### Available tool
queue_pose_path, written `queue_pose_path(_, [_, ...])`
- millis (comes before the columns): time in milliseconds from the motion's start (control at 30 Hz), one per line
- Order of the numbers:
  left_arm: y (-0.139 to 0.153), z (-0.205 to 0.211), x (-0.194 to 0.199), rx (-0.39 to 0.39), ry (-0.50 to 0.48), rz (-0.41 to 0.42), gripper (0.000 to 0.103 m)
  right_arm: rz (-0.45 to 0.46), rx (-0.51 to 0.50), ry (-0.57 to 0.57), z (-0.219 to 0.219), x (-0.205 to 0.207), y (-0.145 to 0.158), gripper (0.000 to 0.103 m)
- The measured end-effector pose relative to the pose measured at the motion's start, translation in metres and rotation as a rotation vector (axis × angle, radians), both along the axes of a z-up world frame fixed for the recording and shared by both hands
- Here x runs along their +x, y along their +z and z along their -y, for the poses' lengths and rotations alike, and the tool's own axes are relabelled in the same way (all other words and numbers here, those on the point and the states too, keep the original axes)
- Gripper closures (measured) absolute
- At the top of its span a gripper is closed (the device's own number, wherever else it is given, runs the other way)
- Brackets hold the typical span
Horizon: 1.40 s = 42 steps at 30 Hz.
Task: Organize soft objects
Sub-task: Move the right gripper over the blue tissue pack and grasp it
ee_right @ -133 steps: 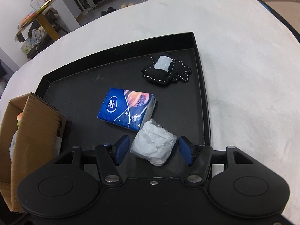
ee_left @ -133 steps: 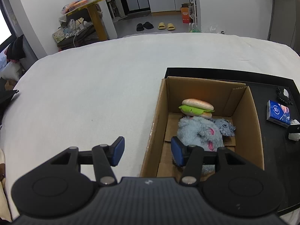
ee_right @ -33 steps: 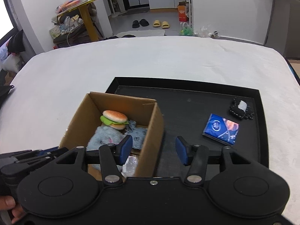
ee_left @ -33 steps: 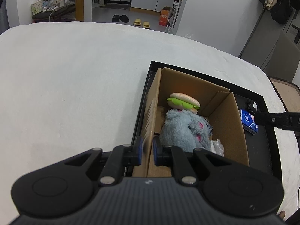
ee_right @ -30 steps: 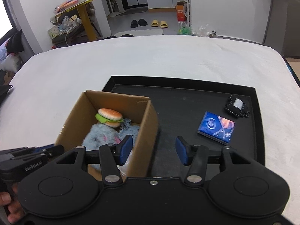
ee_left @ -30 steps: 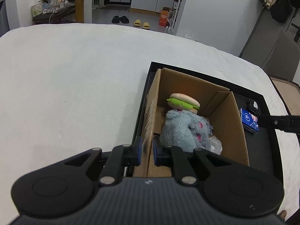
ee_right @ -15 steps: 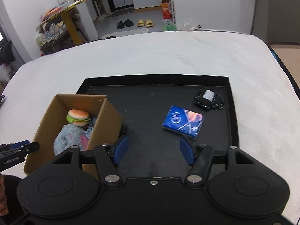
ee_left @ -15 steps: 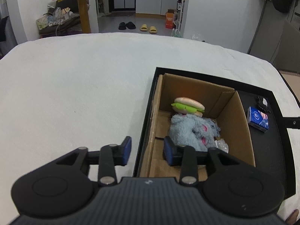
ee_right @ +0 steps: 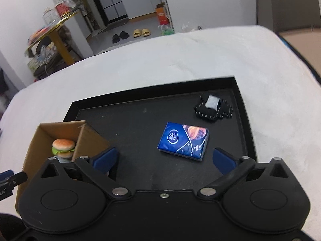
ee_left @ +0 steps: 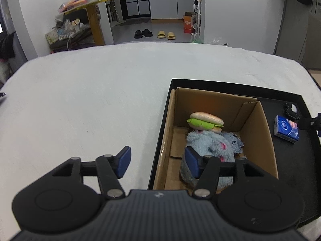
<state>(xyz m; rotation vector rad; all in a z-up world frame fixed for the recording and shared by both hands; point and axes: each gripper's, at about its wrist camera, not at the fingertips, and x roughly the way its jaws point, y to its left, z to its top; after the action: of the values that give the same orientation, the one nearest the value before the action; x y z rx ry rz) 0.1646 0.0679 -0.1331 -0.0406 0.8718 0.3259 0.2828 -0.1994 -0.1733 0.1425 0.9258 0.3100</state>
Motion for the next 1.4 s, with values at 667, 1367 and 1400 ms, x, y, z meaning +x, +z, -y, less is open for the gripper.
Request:
queue_pose_path(667, [-0.013,0.030,0.041,0.132,0.003,-0.071,0.038,-0.018,-0.017,-0.050,-0.003,0.037,-0.059,0.000])
queue_pose_path(1367, [-0.017,0.019,0.024,0.140,0.038,-0.115,0.037,-0.021,-0.189,-0.092,0.000,0.027,-0.066,0.001])
queue_pose_path(1400, [-0.016,0.019,0.024,0.139,0.037,-0.112,0.038,-0.019,-0.198,-0.096,0.000,0.024,-0.066,0.002])
